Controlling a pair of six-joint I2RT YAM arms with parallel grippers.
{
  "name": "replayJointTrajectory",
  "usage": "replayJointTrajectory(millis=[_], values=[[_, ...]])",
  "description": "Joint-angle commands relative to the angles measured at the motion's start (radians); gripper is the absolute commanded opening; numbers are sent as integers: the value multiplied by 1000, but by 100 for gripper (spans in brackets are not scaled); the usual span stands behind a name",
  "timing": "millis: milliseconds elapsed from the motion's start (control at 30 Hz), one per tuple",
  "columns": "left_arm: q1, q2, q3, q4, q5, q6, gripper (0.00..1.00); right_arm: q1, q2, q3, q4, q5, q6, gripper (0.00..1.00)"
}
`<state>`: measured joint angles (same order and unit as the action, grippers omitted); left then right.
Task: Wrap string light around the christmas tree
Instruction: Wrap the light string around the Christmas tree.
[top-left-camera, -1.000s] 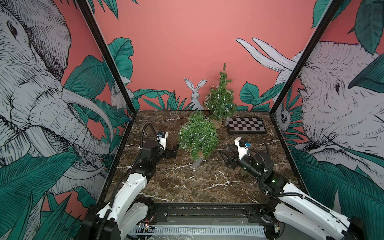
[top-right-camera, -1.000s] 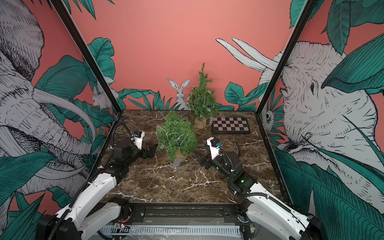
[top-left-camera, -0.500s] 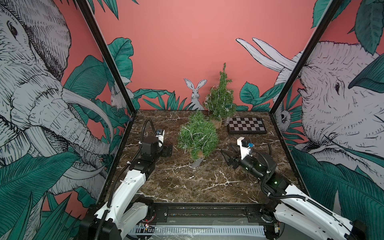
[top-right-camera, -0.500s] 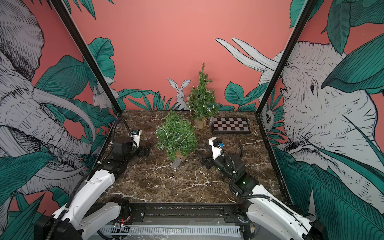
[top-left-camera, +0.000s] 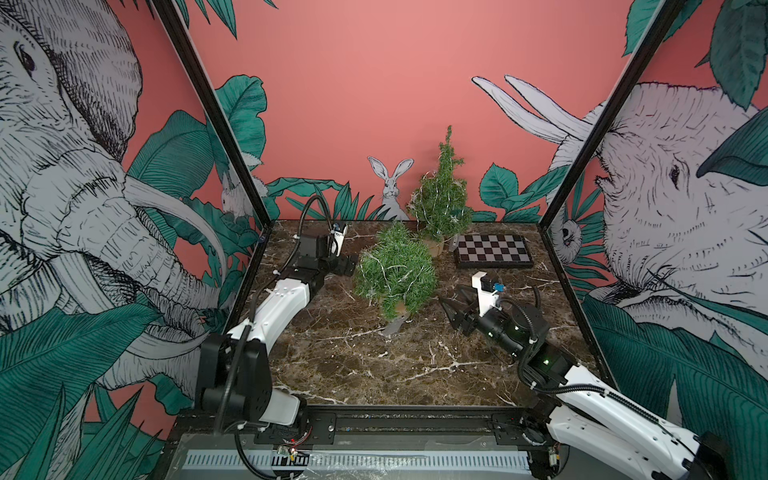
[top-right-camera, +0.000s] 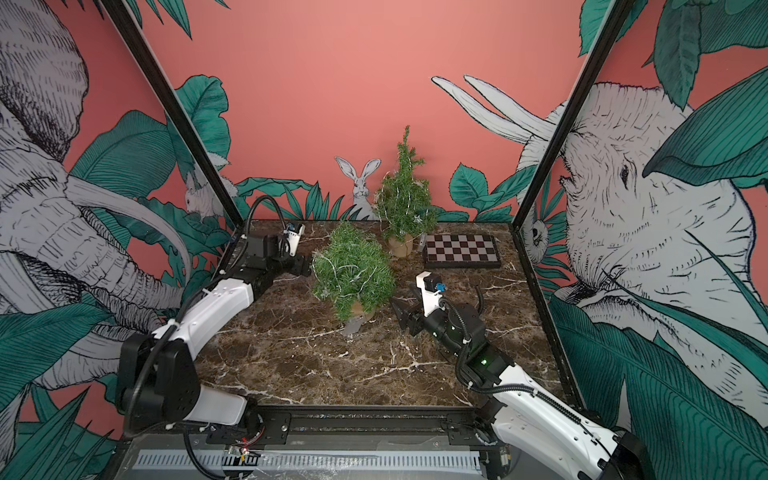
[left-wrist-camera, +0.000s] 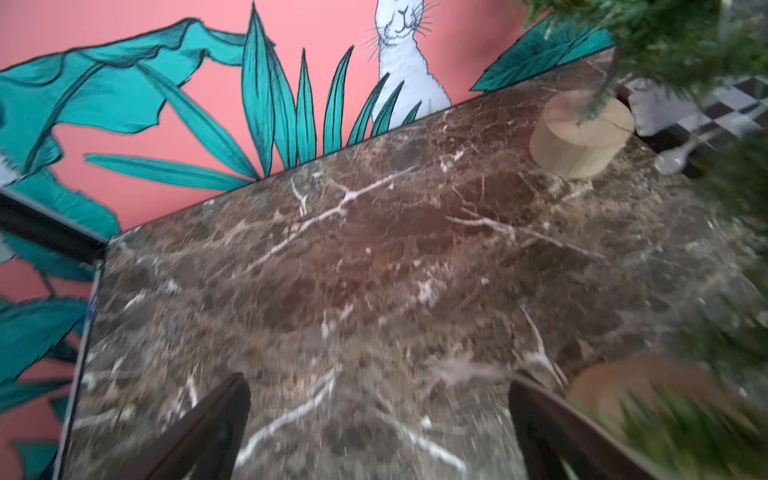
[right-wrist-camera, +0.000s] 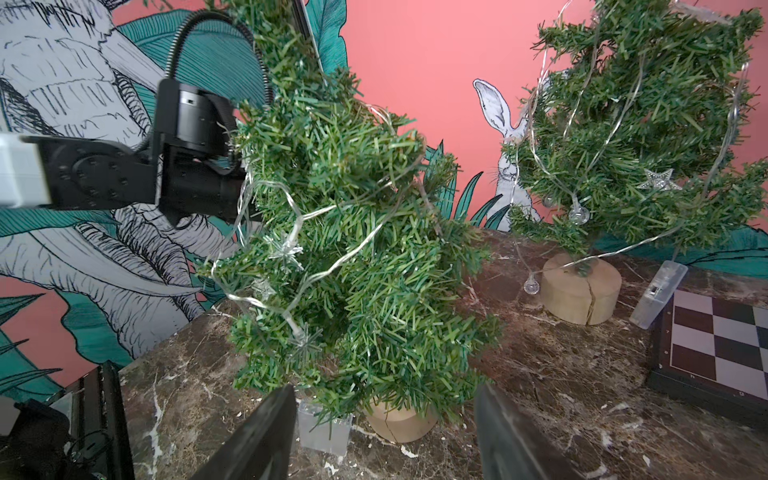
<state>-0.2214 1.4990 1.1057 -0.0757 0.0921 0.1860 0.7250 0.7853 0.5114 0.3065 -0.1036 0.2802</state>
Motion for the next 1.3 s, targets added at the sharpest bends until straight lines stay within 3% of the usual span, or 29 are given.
replayJointTrajectory(millis=[0, 167, 300, 533, 633, 767, 933, 1000, 1100, 1167, 1200, 1233, 1267], values=[[18, 49, 78, -1, 145, 40, 98, 3, 3, -7, 68, 15, 22, 70], [25, 57, 38, 36, 321, 109, 98, 3, -3, -14, 79, 23, 22, 70], [27, 52, 15, -38, 331, 235, 98, 3, 2, -15, 83, 22, 12, 70], [27, 72, 35, -123, 1, 382, 97, 3, 5, -11, 85, 17, 8, 70], [28, 60, 28, -99, -135, 386, 98, 3, -7, -8, 70, 23, 7, 70], [27, 6, -4, -21, -227, 379, 99, 3, -30, -9, 41, 51, -5, 70], [28, -67, -34, 71, -439, 327, 99, 2, -85, 23, -72, 103, -70, 70], [29, -124, -62, 91, -469, 273, 99, 3, -117, 30, -104, 104, -120, 70], [27, -280, -180, 183, -428, 118, 99, 4, -173, 51, -177, 148, -207, 72], [27, -396, -267, 226, -365, 9, 99, 3, -200, 69, -231, 213, -266, 79], [28, -452, -304, 232, -322, -40, 99, 3, -212, 73, -240, 266, -286, 85], [28, -504, -338, 224, -281, -78, 99, 3, -222, 69, -230, 350, -301, 99], [28, -540, -363, 218, -276, -110, 99, 3, -232, 55, -207, 457, -292, 99]])
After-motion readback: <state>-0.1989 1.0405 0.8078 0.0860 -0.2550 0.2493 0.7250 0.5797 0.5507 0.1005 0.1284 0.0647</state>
